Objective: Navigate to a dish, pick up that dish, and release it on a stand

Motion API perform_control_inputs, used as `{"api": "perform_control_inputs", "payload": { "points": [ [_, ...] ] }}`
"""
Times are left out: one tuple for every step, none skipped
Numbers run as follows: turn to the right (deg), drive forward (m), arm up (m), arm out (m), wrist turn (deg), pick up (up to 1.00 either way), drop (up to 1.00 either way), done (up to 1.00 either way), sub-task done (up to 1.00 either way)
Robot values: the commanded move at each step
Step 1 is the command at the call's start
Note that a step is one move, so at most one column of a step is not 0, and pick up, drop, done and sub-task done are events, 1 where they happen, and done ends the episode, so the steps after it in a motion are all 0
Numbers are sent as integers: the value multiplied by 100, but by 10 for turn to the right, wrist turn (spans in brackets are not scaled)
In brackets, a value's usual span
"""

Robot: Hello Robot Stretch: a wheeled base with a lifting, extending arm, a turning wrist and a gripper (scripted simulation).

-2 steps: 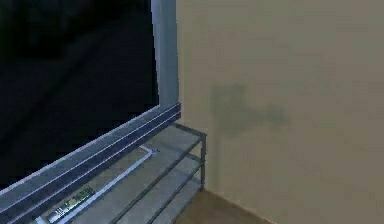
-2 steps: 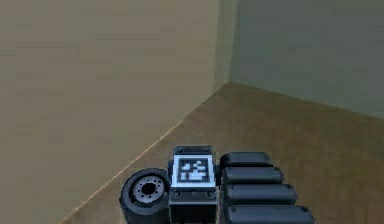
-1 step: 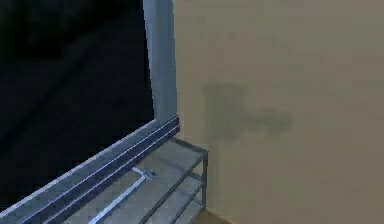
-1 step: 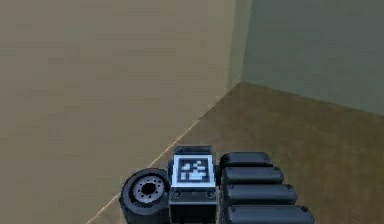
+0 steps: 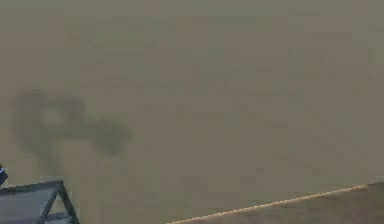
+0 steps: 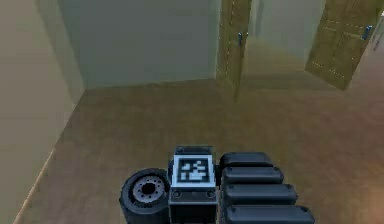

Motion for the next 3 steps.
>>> {"api": "perform_control_inputs", "payload": {
  "points": [
    [450, 0, 0, 0, 0, 0, 0, 0, 0],
    [330, 0, 0, 0, 0, 0, 0, 0, 0],
    [0, 5, 0, 0, 0, 0, 0, 0, 0]
  ]
}}
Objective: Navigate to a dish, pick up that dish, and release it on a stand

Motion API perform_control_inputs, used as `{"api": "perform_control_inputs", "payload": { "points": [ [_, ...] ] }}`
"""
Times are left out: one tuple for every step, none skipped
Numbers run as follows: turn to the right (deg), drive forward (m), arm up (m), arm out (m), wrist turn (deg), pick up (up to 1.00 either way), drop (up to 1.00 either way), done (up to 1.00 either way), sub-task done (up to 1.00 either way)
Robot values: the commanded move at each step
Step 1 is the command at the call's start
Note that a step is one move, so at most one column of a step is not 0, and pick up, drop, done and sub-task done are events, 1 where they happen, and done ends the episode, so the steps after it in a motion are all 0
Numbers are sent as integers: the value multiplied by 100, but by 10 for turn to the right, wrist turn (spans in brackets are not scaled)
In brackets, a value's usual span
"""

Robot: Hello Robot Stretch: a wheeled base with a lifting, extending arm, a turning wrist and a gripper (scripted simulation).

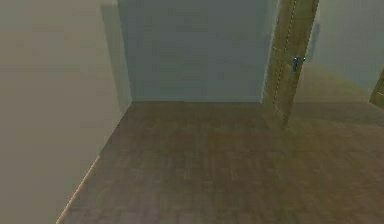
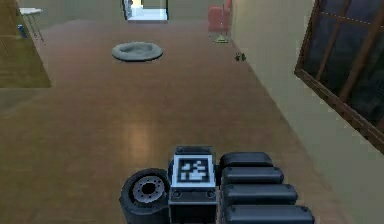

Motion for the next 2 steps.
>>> {"api": "perform_control_inputs", "payload": {
  "points": [
    [-450, 0, 0, 0, 0, 0, 0, 0, 0],
    [-450, 0, 0, 0, 0, 0, 0, 0, 0]
  ]
}}
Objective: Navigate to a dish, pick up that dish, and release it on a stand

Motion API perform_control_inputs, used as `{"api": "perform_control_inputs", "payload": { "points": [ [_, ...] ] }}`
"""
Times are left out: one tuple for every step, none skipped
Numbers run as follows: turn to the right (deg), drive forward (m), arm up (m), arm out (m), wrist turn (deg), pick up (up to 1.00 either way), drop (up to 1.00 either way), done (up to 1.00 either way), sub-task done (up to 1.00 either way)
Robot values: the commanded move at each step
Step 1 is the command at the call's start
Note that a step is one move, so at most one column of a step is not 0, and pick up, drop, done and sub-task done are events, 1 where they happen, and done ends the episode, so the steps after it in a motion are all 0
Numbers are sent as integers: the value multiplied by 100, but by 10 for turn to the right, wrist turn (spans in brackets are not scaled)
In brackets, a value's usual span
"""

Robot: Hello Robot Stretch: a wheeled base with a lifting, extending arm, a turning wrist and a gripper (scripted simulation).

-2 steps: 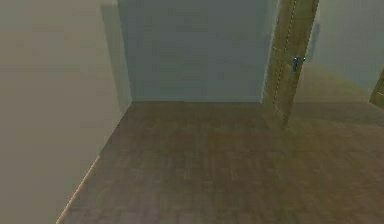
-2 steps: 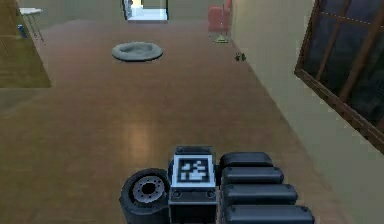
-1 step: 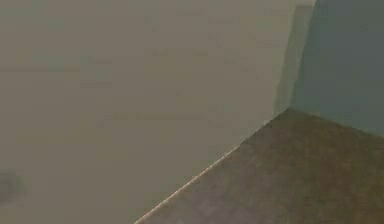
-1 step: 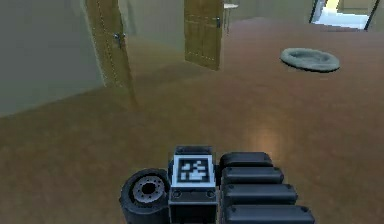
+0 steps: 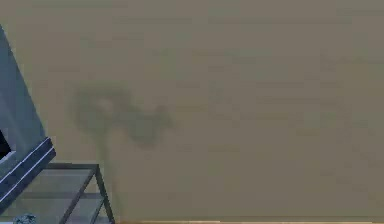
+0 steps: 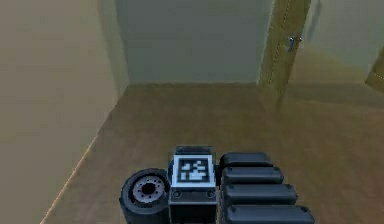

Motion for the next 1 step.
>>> {"api": "perform_control_inputs", "payload": {
  "points": [
    [-450, 0, 0, 0, 0, 0, 0, 0, 0]
  ]
}}
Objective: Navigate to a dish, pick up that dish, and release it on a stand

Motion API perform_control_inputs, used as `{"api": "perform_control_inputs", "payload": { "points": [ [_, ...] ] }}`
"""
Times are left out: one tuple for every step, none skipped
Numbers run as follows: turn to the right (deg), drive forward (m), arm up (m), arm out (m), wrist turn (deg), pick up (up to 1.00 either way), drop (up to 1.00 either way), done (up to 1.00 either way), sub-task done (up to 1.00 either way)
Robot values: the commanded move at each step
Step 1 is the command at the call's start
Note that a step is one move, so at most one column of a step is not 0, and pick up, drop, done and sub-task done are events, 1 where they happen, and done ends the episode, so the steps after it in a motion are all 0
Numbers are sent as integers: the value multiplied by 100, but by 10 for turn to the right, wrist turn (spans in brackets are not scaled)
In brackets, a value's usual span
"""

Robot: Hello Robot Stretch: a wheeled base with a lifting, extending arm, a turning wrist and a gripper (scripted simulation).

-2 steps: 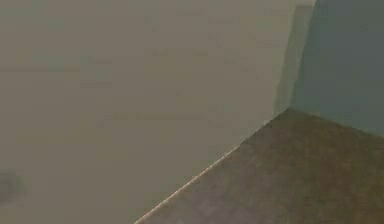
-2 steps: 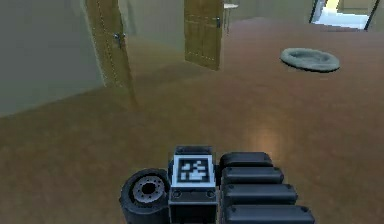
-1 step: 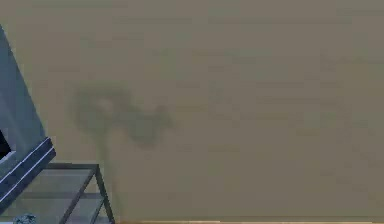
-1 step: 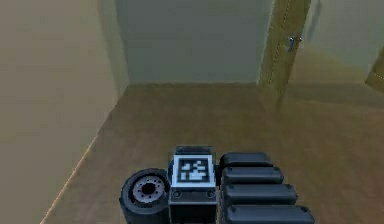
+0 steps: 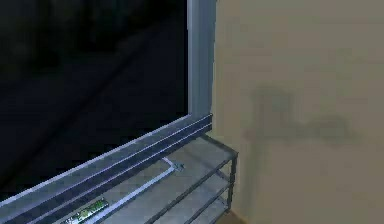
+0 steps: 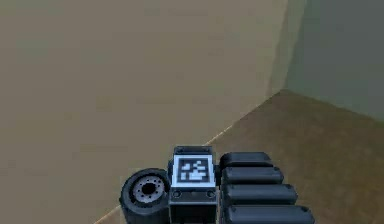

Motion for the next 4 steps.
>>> {"api": "perform_control_inputs", "payload": {
  "points": [
    [-300, 0, 0, 0, 0, 0, 0, 0, 0],
    [450, 0, 0, 0, 0, 0, 0, 0, 0],
    [450, 0, 0, 0, 0, 0, 0, 0, 0],
    [450, 0, 0, 0, 0, 0, 0, 0, 0]
  ]
}}
